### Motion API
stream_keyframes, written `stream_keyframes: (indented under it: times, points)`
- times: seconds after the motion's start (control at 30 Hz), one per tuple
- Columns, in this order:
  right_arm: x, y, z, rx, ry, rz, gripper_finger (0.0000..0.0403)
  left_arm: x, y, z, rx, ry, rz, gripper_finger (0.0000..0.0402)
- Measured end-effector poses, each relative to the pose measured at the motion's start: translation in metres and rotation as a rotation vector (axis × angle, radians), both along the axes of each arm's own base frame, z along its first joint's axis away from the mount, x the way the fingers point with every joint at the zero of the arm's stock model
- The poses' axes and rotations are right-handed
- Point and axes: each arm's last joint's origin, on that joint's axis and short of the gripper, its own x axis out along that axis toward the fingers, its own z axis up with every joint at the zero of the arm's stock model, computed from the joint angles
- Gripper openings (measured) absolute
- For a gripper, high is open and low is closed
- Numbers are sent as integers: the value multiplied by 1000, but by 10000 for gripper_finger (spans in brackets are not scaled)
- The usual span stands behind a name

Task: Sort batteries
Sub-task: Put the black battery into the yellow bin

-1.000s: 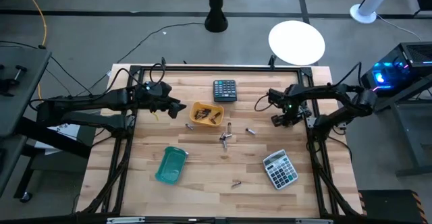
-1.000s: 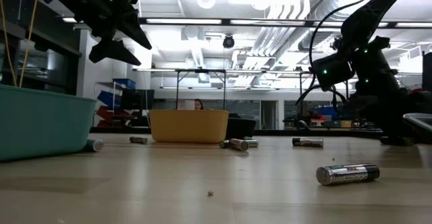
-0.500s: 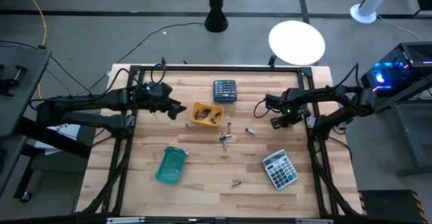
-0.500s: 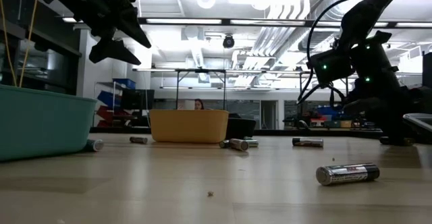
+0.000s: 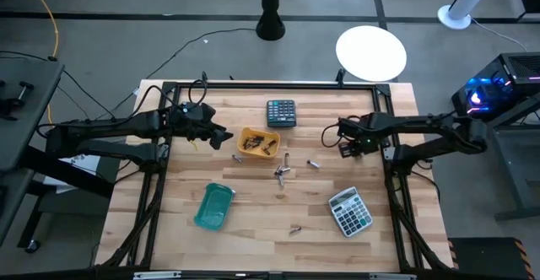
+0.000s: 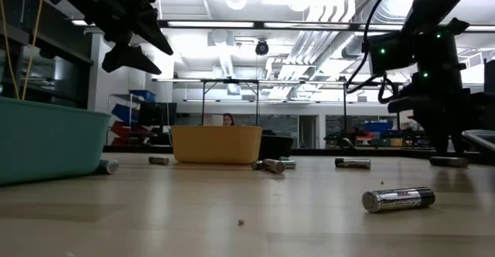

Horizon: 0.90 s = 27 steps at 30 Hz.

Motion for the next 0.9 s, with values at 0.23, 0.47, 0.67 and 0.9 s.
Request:
stream_keyframes:
  times: [0.23,0.47,0.67,0.9]
  points:
    - [16,0,1,22,-172,6,160,0,0,0,-1,0,2,241]
    - [21,6,-3,-6,-145,3,160,0,0,0,-1,0,2,241]
    - [24,6,-8,-2,-126,13,160,0,0,0,-1,0,4,241]
    - [34,9,-25,9,-67,49,151,0,0,0,0,0,3,241]
